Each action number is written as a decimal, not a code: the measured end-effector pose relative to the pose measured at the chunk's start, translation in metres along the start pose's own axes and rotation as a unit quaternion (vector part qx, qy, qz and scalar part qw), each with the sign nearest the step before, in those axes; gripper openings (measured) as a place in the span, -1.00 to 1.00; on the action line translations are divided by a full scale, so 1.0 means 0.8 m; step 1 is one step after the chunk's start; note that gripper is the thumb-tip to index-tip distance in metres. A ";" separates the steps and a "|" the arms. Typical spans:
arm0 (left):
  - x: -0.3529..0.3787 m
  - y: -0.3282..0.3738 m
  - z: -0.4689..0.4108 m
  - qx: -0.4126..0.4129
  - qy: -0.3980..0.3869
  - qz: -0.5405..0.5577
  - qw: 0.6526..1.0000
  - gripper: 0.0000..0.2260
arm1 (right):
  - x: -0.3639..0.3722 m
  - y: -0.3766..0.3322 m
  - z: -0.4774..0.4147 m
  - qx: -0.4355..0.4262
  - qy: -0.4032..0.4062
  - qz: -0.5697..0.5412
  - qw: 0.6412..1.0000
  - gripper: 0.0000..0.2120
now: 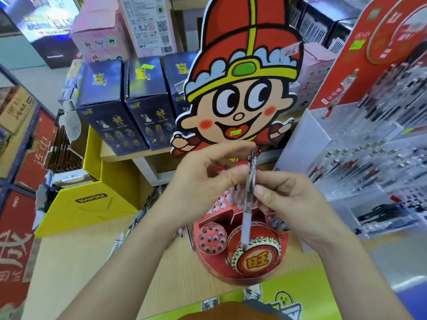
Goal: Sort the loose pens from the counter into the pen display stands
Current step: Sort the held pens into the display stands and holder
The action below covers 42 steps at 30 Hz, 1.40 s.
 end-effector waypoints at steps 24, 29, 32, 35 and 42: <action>0.015 -0.012 -0.042 0.068 0.112 -0.066 0.989 -0.87 | -0.063 0.031 -0.009 -0.067 0.119 0.271 0.953 -0.74; 0.023 -0.023 -0.045 0.051 0.074 -0.094 0.991 -0.91 | -0.065 0.037 -0.017 -0.069 0.109 0.271 0.954 -0.73; 0.025 -0.034 -0.045 0.012 0.054 -0.112 0.992 -0.89 | -0.065 0.040 -0.020 -0.064 0.105 0.254 0.959 -0.73; 0.026 -0.036 -0.045 0.000 0.031 -0.132 0.991 -0.86 | -0.068 0.043 -0.019 -0.061 0.097 0.250 0.961 -0.73; 0.021 -0.029 -0.051 -0.001 -0.040 -0.099 0.994 -0.92 | -0.068 0.046 -0.016 -0.059 0.085 0.260 0.960 -0.68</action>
Point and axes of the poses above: each hand's wrist, its own z-axis away from the middle knuckle, its own x-axis out of the palm, y = z × x, the point moved 1 cm from there along -z, towards the middle knuckle, and after that the axes turned 2 degrees about -z, right-handed, at the moved point
